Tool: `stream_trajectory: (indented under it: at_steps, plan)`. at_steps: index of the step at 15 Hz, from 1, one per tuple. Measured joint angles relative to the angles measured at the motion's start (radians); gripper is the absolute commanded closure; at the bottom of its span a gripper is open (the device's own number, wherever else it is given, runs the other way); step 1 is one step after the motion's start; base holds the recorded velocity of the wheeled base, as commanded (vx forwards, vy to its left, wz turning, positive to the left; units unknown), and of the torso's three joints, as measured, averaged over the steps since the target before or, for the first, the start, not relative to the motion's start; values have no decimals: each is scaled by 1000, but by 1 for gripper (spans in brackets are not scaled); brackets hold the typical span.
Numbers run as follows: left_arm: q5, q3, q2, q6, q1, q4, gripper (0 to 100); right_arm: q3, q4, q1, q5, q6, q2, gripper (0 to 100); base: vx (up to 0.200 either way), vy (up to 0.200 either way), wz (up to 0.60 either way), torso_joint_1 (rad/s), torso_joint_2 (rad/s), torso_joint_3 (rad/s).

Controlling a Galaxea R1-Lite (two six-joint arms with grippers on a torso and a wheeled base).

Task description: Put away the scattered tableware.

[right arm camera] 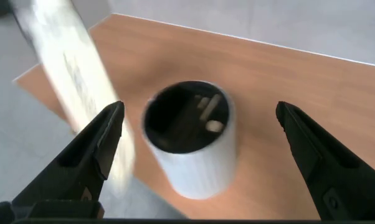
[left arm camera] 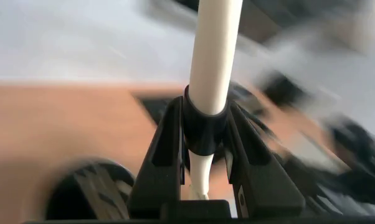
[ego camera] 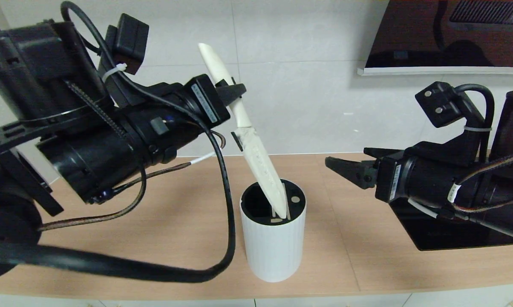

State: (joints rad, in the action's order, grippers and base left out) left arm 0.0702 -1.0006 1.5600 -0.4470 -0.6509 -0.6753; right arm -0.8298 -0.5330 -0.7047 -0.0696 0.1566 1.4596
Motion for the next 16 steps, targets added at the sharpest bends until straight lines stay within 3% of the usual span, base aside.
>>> stream_trajectory:
  at_steps: [1, 2, 5, 6, 8, 11, 14, 16]
  plan:
    - [49, 21, 6, 82, -11, -29, 100, -1, 1, 7, 1, 0, -3, 0, 0, 0, 0, 0, 0, 0]
    - [119, 39, 18, 137, -33, -102, 100, -1, 1, 12, 1, 0, -4, 0, 0, 0, 0, 0, 0, 0]
    - [276, 76, 54, 280, -92, -194, 100, -1, -1, 17, 1, 1, -3, 0, 0, 0, 0, 0, 0, 0]
    - [312, 85, 64, 309, -104, -210, 100, 0, -5, 20, -2, 1, -3, 0, 0, 0, 0, 0, 0, 0]
    - [387, 90, 77, 343, -129, -238, 100, 0, -8, 23, -3, 1, -3, 0, 0, 0, 0, 0, 0, 0]
    - [453, 92, 94, 383, -165, -267, 100, 0, -8, 27, -6, 1, 0, 0, 0, 0, 0, 0, 0, 0]
    - [523, 89, 132, 442, -173, -386, 100, 1, -8, 27, -10, 1, 3, 0, 0, 0, 0, 0, 0, 0]
    - [544, 87, 159, 453, -173, -411, 100, 1, -8, 27, -10, 1, 4, 0, 0, 0, 0, 0, 0, 0]
